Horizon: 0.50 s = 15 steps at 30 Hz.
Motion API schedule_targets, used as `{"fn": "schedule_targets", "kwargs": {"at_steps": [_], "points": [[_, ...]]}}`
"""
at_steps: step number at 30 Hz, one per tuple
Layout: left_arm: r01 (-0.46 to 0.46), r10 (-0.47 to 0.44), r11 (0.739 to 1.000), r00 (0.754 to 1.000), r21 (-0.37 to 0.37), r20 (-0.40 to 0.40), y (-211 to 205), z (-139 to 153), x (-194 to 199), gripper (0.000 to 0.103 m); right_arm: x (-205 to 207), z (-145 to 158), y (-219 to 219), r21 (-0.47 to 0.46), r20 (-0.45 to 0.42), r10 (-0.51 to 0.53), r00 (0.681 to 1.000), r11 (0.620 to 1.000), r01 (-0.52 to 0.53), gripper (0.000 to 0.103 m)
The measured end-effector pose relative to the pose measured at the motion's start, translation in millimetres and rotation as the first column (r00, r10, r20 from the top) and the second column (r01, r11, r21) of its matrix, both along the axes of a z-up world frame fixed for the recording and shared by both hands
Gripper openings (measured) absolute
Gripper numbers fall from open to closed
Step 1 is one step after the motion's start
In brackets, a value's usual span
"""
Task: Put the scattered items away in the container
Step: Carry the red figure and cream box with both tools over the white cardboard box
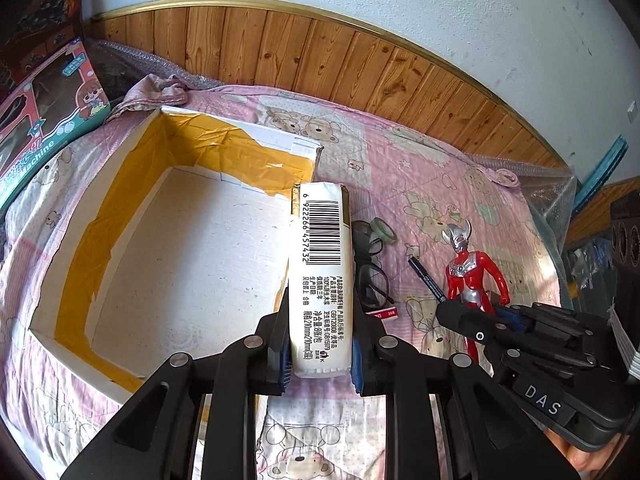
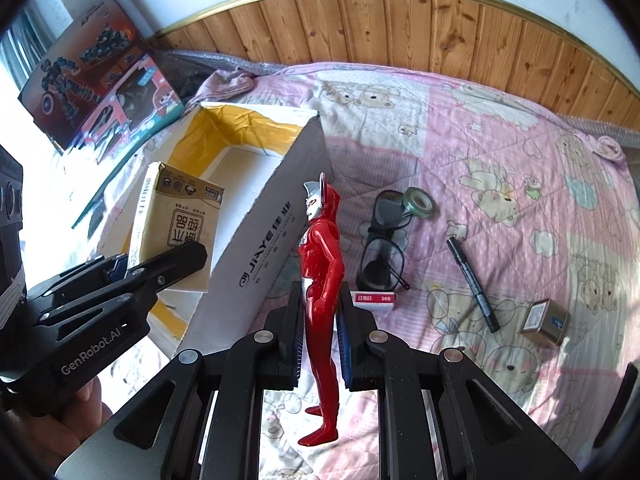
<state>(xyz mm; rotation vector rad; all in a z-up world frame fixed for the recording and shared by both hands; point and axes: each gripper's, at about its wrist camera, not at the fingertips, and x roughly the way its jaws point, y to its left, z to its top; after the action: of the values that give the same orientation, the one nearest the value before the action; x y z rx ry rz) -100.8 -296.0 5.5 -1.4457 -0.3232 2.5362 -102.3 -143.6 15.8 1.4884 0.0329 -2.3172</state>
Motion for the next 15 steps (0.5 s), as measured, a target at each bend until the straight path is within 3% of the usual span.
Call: {"fn": "schedule_targets", "kwargs": {"at_steps": [15], "points": [[-0.116, 0.116, 0.993, 0.993, 0.022, 0.000, -45, 3, 7, 0.023, 0, 15, -61, -0.027, -0.011, 0.133, 0.991, 0.991, -0.133, 0.016]]}}
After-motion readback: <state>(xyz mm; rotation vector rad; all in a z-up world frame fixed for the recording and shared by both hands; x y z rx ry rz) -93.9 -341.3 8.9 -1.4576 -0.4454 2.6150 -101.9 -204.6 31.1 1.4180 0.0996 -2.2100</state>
